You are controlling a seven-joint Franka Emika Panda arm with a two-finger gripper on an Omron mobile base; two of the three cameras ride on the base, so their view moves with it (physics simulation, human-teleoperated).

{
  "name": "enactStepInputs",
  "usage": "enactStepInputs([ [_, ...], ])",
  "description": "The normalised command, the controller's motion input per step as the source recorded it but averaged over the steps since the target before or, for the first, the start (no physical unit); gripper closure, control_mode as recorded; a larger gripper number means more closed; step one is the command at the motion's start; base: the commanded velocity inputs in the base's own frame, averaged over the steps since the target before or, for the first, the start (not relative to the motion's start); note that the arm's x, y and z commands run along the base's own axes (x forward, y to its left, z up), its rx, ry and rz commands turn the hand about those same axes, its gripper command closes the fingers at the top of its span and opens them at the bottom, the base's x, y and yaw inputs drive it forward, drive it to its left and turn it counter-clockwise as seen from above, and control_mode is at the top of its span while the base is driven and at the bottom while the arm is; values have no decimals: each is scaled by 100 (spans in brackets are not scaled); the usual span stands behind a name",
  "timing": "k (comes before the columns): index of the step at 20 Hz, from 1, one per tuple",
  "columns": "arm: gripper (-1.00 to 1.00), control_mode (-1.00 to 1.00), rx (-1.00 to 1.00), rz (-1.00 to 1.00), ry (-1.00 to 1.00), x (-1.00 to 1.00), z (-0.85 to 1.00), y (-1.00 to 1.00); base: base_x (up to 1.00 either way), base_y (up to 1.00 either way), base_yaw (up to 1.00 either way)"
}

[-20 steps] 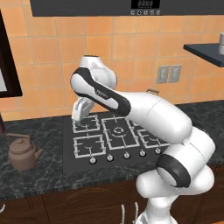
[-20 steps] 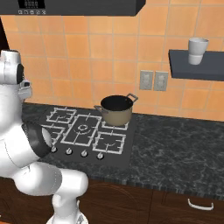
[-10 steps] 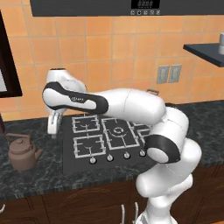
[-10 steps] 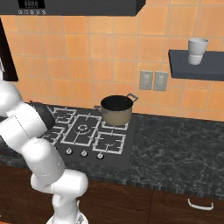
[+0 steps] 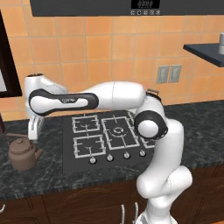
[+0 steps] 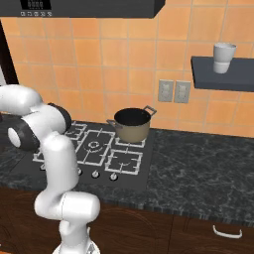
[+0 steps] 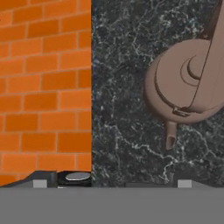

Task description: Pick the kettle from the counter and place it on a stove burner. Then turn the burner on.

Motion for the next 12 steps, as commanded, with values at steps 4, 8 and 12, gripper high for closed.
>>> enactStepInputs([
  [4,-100,-100,-6,0,0,12,-2,9,0,0,0],
  [8,-100,-100,-4,0,0,27,-12,5,0,0,0],
  [12,-100,-100,0,0,-8,23,-41,0,0,0,0],
])
